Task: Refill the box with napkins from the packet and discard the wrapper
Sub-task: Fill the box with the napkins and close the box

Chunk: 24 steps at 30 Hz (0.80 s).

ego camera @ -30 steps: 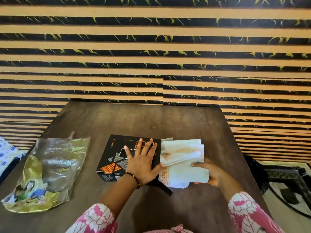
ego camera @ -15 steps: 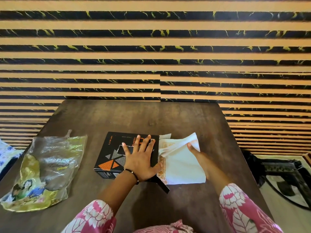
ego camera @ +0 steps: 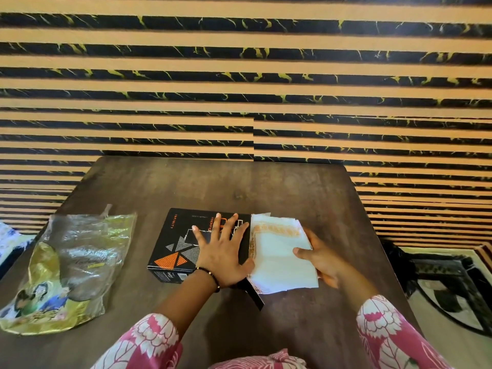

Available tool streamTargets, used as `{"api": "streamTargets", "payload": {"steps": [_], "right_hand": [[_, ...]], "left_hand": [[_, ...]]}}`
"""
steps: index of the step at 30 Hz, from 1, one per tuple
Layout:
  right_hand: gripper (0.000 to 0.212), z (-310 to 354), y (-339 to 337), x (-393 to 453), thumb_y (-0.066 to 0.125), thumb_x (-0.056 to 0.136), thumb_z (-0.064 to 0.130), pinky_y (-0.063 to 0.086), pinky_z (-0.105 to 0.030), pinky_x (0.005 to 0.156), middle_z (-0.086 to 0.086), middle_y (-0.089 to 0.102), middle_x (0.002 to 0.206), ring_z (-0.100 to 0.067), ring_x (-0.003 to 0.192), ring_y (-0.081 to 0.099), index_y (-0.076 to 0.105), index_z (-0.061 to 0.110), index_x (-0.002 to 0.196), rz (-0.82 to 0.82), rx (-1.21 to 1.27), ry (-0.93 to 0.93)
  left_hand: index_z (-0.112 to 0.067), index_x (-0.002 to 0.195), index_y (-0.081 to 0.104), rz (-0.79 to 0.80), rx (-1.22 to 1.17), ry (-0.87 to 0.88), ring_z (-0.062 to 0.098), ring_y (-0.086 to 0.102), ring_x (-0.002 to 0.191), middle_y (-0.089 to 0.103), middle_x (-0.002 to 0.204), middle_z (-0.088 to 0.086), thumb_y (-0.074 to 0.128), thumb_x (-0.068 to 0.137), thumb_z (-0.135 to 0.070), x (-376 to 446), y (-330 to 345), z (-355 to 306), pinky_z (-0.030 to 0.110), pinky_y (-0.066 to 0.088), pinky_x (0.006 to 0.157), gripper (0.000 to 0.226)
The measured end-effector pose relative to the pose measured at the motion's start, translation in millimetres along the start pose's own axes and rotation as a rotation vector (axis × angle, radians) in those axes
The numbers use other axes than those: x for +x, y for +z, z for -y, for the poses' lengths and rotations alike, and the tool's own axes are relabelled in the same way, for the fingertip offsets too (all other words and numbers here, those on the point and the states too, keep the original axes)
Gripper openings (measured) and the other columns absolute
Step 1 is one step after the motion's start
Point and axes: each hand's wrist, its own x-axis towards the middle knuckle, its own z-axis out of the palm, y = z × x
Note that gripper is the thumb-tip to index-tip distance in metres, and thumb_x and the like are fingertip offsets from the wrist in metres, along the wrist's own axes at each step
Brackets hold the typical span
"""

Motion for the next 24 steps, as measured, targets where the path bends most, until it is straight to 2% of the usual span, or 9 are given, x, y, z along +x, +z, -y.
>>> {"api": "streamTargets", "payload": {"steps": [3, 8, 11, 15, 16, 18, 21, 24], "right_hand": [[0.049, -3, 2, -3, 0.054, 0.088, 0.001, 0.050, -0.045, 0.087, 0.000, 0.058, 0.117, -0.028, 0.107, 0.057, 0.048, 0.040, 0.118, 0.003, -0.030, -0.047], [0.049, -6, 6, -3, 0.053, 0.083, -0.014, 0.053, -0.034, 0.069, 0.002, 0.061, 0.101, -0.016, 0.086, 0.060, 0.055, 0.032, 0.101, -0.043, 0.050, -0.060], [0.046, -6, 12, 1, 0.054, 0.086, -0.008, 0.055, -0.029, 0.063, 0.004, 0.061, 0.100, -0.015, 0.086, 0.061, 0.050, 0.029, 0.114, -0.086, 0.129, -0.054], [0.045, -6, 21, 9, 0.059, 0.087, 0.004, 0.054, -0.048, 0.087, -0.008, 0.063, 0.118, -0.029, 0.106, 0.062, 0.048, 0.025, 0.125, 0.017, 0.217, -0.008], [0.045, -4, 20, 10, 0.061, 0.087, 0.009, 0.053, -0.049, 0.089, -0.009, 0.063, 0.120, -0.030, 0.108, 0.061, 0.047, 0.026, 0.126, 0.035, 0.191, 0.007], [0.041, -1, 18, 9, 0.062, 0.088, 0.019, 0.056, -0.044, 0.082, -0.007, 0.064, 0.118, -0.026, 0.106, 0.062, 0.047, 0.026, 0.125, 0.032, 0.121, 0.025], [0.030, -6, 13, 9, 0.057, 0.091, 0.028, 0.055, -0.039, 0.075, -0.002, 0.064, 0.110, -0.020, 0.097, 0.062, 0.049, 0.019, 0.120, -0.114, 0.064, 0.049], [0.031, -12, 20, 12, 0.046, 0.096, 0.024, 0.052, -0.045, 0.087, -0.012, 0.061, 0.118, -0.028, 0.100, 0.060, 0.049, 0.009, 0.123, -0.305, -0.065, 0.079]], "left_hand": [[-0.035, 0.145, 0.006, 0.001, -0.013, 0.002, 0.029, -0.015, 0.144, -0.004, 0.158, -0.006, 0.032, 0.070, -0.063, 0, -1, 0, 0.074, -0.010, 0.102, 0.084], [-0.034, 0.145, 0.007, -0.007, -0.021, 0.010, 0.029, -0.015, 0.144, -0.003, 0.158, -0.006, 0.030, 0.071, -0.064, -2, -2, -1, 0.074, -0.011, 0.101, 0.083], [-0.035, 0.145, 0.006, -0.004, -0.008, 0.012, 0.029, -0.015, 0.144, -0.004, 0.158, -0.006, 0.033, 0.073, -0.064, -2, -2, 0, 0.074, -0.011, 0.101, 0.082], [-0.035, 0.145, 0.005, 0.004, -0.009, 0.010, 0.029, -0.016, 0.144, -0.005, 0.158, -0.006, 0.035, 0.074, -0.063, -2, -1, 0, 0.074, -0.012, 0.100, 0.082], [-0.035, 0.145, 0.005, 0.006, -0.010, 0.008, 0.029, -0.016, 0.144, -0.005, 0.158, -0.006, 0.033, 0.072, -0.064, -1, -1, 0, 0.074, -0.012, 0.100, 0.083], [-0.036, 0.145, 0.004, 0.007, -0.012, 0.004, 0.030, -0.016, 0.143, -0.005, 0.158, -0.006, 0.031, 0.071, -0.064, -1, -1, 0, 0.074, -0.011, 0.101, 0.083], [-0.035, 0.145, 0.004, -0.002, -0.020, 0.004, 0.029, -0.017, 0.143, -0.004, 0.158, -0.006, 0.030, 0.071, -0.063, -2, -1, 0, 0.074, -0.011, 0.101, 0.083], [-0.035, 0.145, 0.005, -0.011, -0.026, 0.003, 0.029, -0.016, 0.144, -0.003, 0.158, -0.006, 0.030, 0.072, -0.062, -2, -1, 0, 0.073, -0.012, 0.100, 0.082]]}}
